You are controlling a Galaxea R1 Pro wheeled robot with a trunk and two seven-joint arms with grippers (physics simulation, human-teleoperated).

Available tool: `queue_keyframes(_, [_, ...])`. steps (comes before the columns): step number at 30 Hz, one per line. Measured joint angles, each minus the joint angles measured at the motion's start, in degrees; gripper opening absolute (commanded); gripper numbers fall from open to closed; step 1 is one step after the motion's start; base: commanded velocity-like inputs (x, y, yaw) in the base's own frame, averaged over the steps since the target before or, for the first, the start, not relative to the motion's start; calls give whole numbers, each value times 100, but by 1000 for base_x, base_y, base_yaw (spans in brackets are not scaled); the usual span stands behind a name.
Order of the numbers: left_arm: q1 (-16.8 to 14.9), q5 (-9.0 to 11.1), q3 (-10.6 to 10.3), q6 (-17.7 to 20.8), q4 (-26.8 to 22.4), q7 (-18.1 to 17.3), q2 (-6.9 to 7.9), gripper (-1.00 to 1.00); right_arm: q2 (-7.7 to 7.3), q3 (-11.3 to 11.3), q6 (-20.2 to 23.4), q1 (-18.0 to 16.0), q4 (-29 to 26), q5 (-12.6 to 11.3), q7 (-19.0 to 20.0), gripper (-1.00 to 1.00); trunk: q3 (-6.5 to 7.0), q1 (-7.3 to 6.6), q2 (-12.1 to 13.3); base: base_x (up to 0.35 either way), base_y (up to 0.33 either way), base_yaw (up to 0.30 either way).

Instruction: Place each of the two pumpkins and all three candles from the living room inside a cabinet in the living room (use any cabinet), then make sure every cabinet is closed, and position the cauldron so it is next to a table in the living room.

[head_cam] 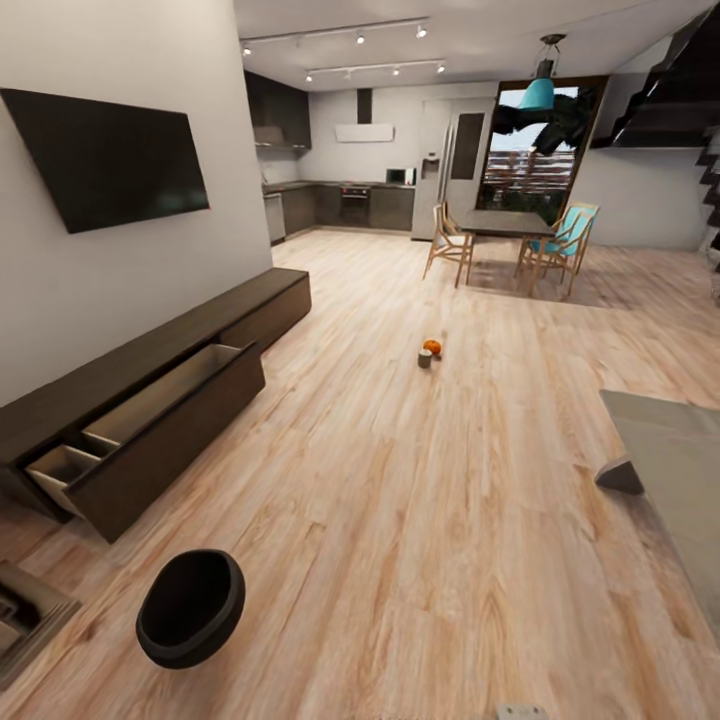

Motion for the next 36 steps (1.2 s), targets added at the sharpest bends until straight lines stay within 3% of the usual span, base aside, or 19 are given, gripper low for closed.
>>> queue_keyframes(36, [0, 0, 1, 0, 1, -2, -9, -100, 3, -2, 0, 7, 1, -1, -8, -100, -179, 0, 0, 0, 0, -242])
